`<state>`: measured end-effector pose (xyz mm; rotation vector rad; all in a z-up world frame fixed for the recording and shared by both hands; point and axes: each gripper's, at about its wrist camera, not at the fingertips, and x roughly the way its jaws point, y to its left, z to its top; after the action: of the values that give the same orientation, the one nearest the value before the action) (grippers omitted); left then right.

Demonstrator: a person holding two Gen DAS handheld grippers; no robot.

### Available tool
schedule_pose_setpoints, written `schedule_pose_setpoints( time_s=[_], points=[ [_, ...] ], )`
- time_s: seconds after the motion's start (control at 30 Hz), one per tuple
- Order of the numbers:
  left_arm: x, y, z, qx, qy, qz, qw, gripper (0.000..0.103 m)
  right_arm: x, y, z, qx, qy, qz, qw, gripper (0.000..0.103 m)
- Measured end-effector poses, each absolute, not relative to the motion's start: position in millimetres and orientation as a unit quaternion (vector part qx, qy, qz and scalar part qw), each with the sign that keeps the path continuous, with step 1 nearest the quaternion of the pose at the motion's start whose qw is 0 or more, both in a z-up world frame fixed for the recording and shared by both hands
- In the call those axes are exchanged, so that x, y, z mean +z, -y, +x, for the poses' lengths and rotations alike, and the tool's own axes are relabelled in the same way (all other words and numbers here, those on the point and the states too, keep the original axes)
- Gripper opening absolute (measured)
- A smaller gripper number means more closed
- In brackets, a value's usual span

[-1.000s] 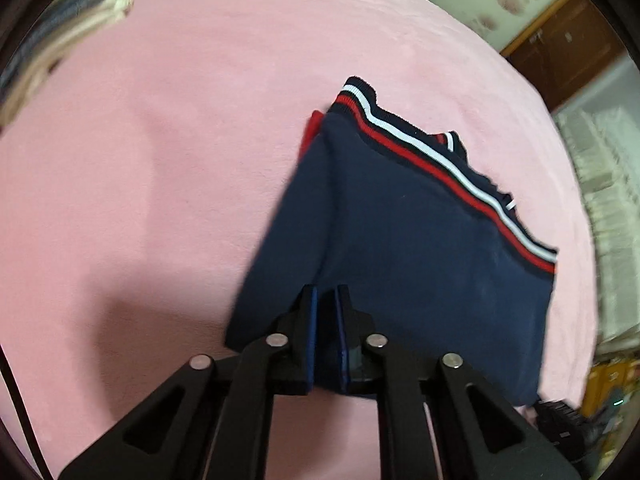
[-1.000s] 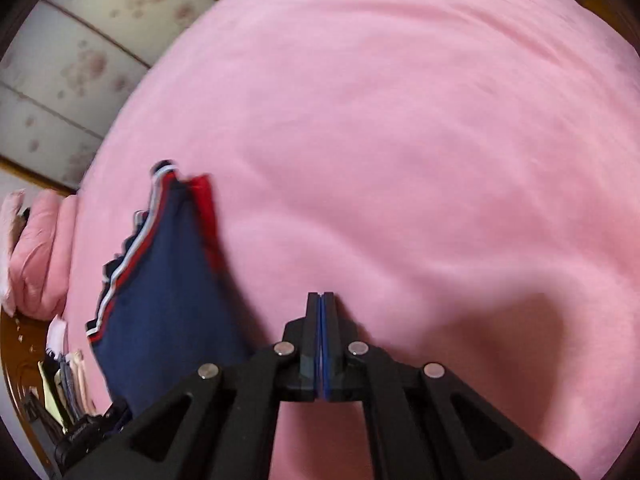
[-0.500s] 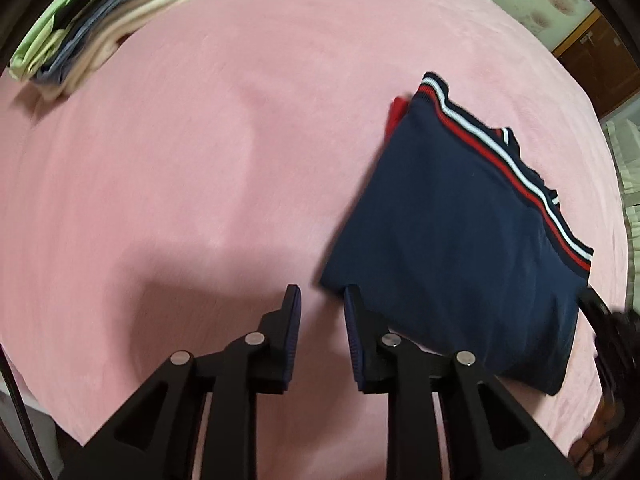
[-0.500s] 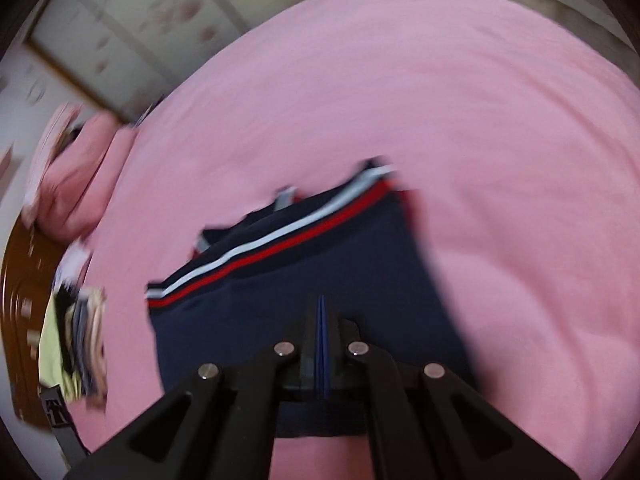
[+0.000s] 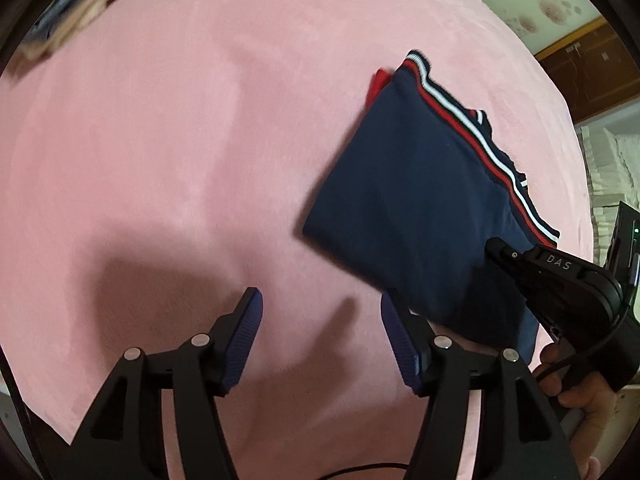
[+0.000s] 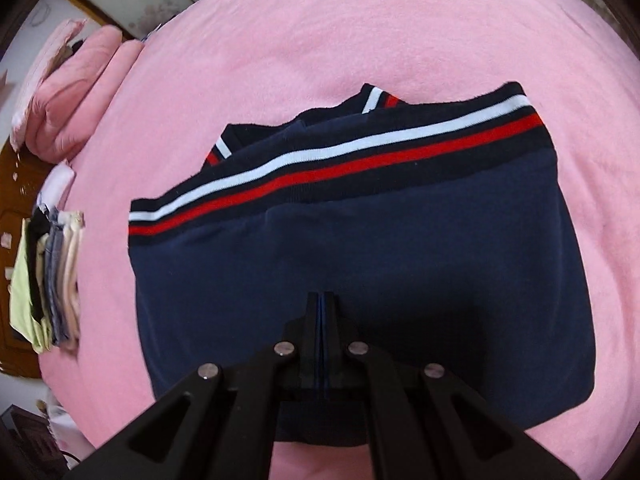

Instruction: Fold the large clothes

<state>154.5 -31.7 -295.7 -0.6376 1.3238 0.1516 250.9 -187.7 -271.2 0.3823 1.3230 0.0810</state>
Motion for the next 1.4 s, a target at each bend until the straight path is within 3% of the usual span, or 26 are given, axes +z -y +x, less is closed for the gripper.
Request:
schedule_pose_setpoints(
  time_s=[0.2, 0.43, 1.0, 1.07, 1.17, 1.33, 1.4],
  points=[
    [-302.0, 26.7, 149.5, 0.064, -0.608, -0.318, 0.725, 0.070, -273.8, 187.8, 250.8, 0.032, -0.621, 0.154, 0.768, 0.000],
    [-303.7, 22.4, 162.6, 0.000, -0.581, -0.374, 0.723, 0.089, -275.9, 191.8, 247.7, 0.032, -0.618, 0.160, 0.769, 0.000],
    [-337.8, 30.6, 215.3, 0.006, -0.541, -0.455, 0.708, 0.089, -282.2, 199.2, 241.6, 0.036, -0.609, 0.182, 0.771, 0.000],
    [-337.1, 33.8, 214.1, 0.015, -0.541, -0.457, 0.706, 0.082, -283.0, 198.1, 241.7, 0.031, -0.607, 0.188, 0.771, 0.000],
    [-336.6, 35.2, 209.1, 0.043, -0.547, -0.449, 0.706, 0.050, -283.2, 200.1, 239.2, 0.025, -0.604, 0.196, 0.772, 0.000],
    [-311.1, 55.5, 208.4, 0.091, -0.540, -0.374, 0.749, 0.019, -283.7, 205.8, 234.0, 0.031, -0.602, 0.197, 0.773, 0.000],
    [-295.4, 67.1, 208.5, 0.091, -0.526, -0.335, 0.776, 0.017, -285.0, 208.7, 232.4, 0.036, -0.600, 0.206, 0.772, 0.000]
  ],
)
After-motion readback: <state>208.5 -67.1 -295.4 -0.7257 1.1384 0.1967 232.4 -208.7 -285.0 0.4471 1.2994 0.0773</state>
